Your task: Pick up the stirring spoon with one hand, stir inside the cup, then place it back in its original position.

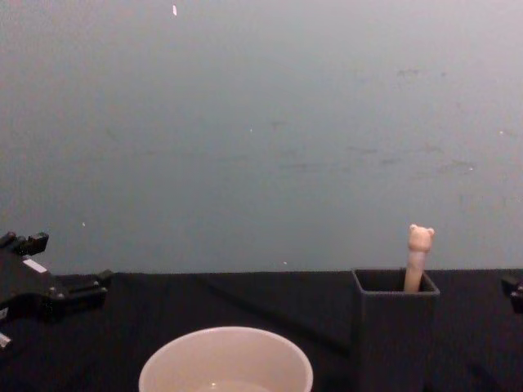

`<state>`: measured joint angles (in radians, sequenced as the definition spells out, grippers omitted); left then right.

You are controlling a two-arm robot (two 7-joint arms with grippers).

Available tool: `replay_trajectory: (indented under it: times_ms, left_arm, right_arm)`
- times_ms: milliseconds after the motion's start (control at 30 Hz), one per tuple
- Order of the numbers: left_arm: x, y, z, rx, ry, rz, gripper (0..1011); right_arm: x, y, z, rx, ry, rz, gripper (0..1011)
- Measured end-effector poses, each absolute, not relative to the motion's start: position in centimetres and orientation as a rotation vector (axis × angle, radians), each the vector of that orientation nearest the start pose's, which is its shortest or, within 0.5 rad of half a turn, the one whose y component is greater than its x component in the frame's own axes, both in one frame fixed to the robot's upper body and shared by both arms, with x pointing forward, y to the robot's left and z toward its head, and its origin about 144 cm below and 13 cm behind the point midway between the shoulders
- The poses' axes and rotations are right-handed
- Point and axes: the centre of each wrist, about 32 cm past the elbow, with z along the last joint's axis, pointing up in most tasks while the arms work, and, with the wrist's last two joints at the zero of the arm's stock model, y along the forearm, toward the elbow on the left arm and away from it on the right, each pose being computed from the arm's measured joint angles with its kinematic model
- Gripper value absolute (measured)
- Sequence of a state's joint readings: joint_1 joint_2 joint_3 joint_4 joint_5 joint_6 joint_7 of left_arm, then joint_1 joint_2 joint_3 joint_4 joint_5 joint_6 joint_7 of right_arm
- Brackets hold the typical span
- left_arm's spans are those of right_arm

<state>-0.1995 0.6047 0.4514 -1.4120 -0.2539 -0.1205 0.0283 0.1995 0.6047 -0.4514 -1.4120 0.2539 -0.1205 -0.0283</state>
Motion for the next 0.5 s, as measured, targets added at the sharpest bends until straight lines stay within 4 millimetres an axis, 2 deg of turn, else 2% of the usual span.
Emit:
replay_trajectory:
  times_ms: [500]
  left_arm:
    - [48.86, 30.97, 113.98, 0.304, -0.285, 1.248, 1001]
  right_arm:
    - [48.9, -30.97, 113.98, -0.303, -0.284, -1.251, 1000]
